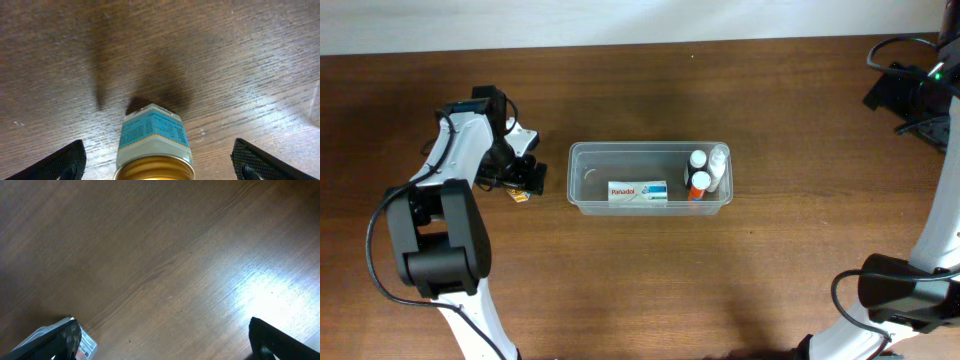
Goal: Pack container
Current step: 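Lower the left gripper around the gold-lidded jar and grasp it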
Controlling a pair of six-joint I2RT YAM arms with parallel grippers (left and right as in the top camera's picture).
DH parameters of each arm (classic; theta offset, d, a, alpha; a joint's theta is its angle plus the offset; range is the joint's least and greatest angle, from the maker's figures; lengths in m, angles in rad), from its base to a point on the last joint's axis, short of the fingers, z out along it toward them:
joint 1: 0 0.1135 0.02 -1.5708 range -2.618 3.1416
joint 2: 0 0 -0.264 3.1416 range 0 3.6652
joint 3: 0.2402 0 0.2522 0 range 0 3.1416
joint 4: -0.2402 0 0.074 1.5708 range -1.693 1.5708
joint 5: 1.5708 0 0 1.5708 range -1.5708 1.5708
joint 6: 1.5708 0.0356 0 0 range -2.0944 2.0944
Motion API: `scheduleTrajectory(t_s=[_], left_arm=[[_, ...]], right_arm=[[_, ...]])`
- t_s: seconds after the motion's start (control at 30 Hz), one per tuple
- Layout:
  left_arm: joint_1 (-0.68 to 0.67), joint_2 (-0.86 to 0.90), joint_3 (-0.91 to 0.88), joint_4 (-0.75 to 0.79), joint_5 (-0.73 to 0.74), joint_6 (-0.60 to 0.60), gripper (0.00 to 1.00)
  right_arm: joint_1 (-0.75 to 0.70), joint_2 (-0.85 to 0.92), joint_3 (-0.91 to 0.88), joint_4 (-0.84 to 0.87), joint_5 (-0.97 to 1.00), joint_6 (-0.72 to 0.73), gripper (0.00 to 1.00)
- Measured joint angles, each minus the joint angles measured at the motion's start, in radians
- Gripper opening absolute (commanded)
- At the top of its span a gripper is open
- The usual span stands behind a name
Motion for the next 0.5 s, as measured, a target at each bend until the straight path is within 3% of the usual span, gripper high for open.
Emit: scheduleTrajectory(t_s=[0.5], left_arm=[[0.0,0.0,-0.016,0.038,-0.004,0.067,0.93]], right_arm=[[0.0,0.0,0.0,0.0,0.0,0.0,0.98]])
